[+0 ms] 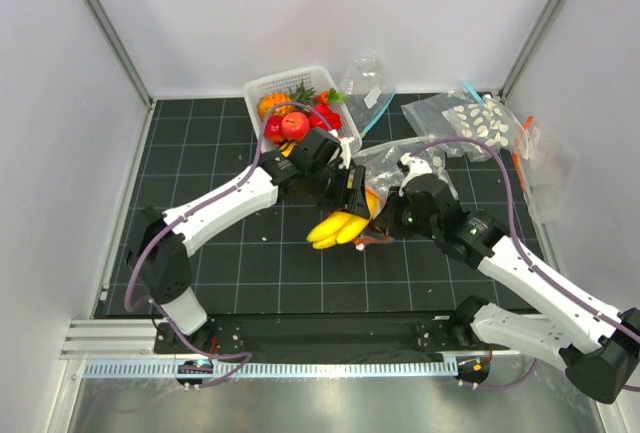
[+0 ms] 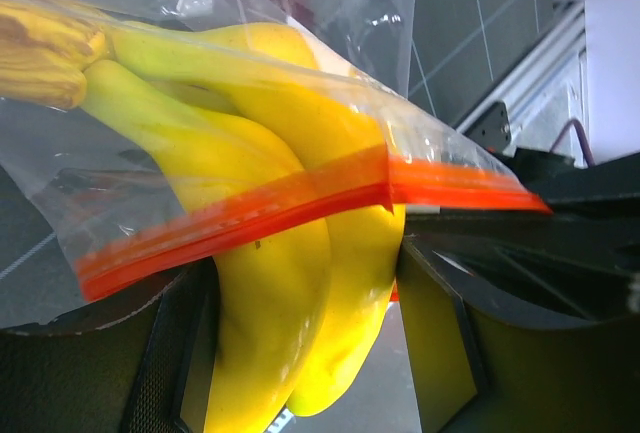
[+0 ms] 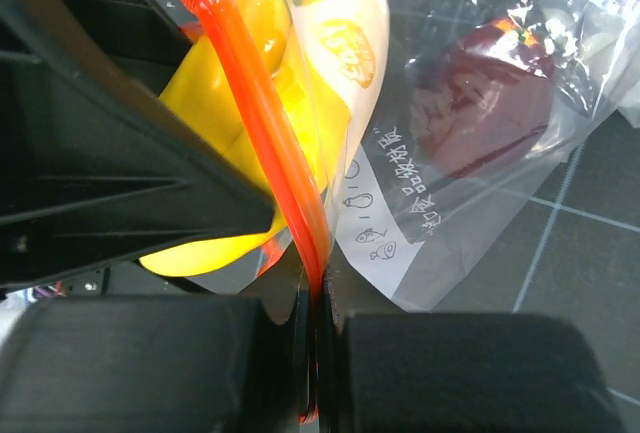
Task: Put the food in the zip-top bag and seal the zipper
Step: Place the fake fruit in the zipper food storage bag.
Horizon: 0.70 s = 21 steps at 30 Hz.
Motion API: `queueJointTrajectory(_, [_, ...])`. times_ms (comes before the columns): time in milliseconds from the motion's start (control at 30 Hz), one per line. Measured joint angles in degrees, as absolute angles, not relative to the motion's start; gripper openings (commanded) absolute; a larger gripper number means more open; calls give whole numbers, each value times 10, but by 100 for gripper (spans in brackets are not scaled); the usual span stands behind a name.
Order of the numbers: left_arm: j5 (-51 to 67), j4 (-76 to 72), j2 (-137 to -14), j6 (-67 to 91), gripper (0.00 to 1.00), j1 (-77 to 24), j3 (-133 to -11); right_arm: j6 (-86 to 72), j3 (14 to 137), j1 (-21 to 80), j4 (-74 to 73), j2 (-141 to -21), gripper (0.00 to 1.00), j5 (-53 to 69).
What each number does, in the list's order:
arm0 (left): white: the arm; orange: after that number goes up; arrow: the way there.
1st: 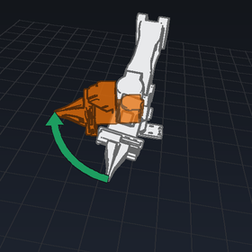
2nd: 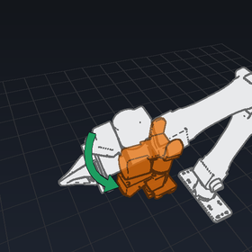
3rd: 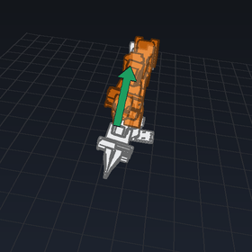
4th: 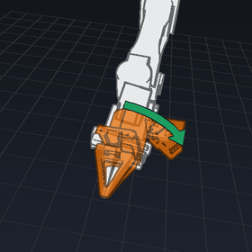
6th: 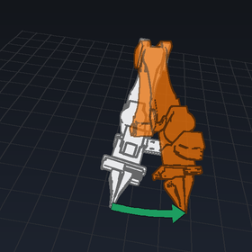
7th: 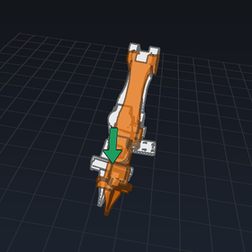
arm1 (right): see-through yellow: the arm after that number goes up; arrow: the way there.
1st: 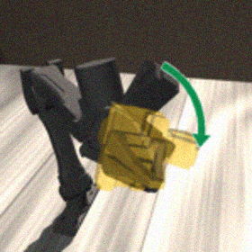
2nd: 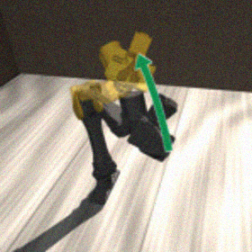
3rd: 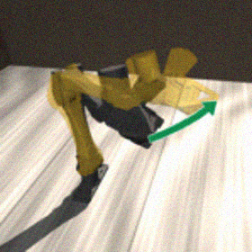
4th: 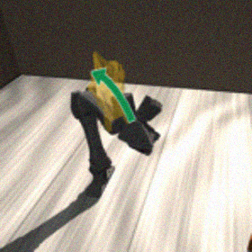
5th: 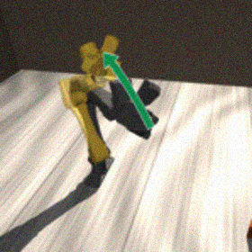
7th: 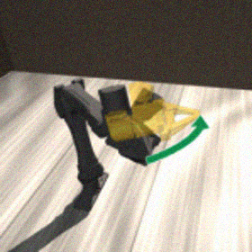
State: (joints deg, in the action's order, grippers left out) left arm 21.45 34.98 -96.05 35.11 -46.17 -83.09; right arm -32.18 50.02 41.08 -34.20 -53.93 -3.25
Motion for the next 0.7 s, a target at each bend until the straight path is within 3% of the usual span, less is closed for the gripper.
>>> queueJointTrajectory(100, [186,350,-952,362,67,-464,-830,-330,500,417,-331,-543,2,-32])
queueJointTrajectory(300, [155,344,-939,374,64,-465,-826,-335,507,423,-331,-562,19,-39])
queueJointTrajectory(467, [145,341,-938,373,63,-462,-826,-336,520,427,-347,-566,21,-54])
queueJointTrajectory(633, [142,339,-938,374,63,-461,-826,-336,524,427,-357,-574,12,-69])
queueJointTrajectory(700, [142,336,-939,374,63,-461,-826,-336,526,428,-360,-579,1,-76])
